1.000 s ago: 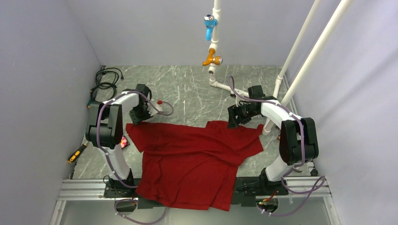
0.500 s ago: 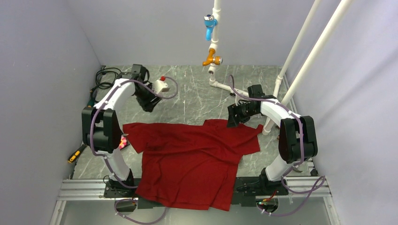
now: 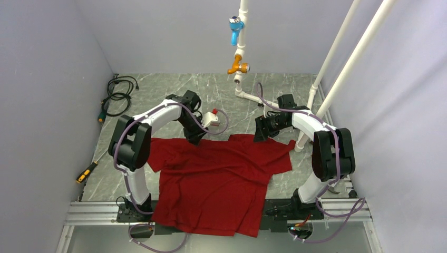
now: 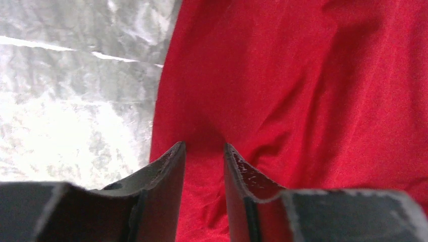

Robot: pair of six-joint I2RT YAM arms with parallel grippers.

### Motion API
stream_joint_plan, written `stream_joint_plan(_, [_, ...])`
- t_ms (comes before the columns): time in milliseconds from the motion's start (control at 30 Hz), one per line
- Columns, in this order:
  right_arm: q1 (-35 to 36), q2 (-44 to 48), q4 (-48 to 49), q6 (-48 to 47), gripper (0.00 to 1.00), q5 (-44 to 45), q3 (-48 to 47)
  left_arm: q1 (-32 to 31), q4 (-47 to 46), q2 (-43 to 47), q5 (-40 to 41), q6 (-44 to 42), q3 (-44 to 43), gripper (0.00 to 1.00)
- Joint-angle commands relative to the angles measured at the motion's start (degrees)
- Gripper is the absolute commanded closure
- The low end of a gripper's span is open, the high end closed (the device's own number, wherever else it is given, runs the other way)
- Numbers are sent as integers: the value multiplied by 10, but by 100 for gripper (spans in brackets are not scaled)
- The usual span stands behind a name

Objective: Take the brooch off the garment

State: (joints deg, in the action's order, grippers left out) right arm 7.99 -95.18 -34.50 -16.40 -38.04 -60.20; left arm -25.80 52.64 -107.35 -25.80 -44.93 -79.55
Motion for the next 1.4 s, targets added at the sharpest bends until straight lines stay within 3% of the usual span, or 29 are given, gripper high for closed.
stream_joint_plan(0, [-3,1,2,1,38,-19,-23,-18,-3,4,-42,1,6,70])
stream_joint_plan(133, [-3,2,1,0,39,-20,-24,-28,1,28,-55,-8,28,100])
stream_joint_plan(433, [-3,5,-1,-1,40,-30,-19,-66,-4,130,-62,-13,112,100])
stream_joint_plan(633, [-3,2,-5,1,41,-55,-22,-118,-35,136,-31,12,162,100])
stream_joint_plan(700, [-2,5,-5,1,41,-66,-22,-107,-46,142,-31,24,149,74])
stream_joint_plan(767, [-2,9,-4,3,41,-79,-20,-97,-62,151,-25,28,136,55])
stream_joint_plan(900, [0,8,-5,7,40,-96,-18,-74,-87,151,-11,19,111,39])
stream_joint_plan(1100, [14,7,-3,10,39,-116,-21,-24,-102,86,26,12,81,32])
stream_joint_plan(1267, [27,3,8,22,38,-119,-23,-12,-97,54,27,-12,70,39])
stream_joint_plan(1367, [28,-1,10,23,38,-118,-26,-13,-84,42,19,-18,67,37])
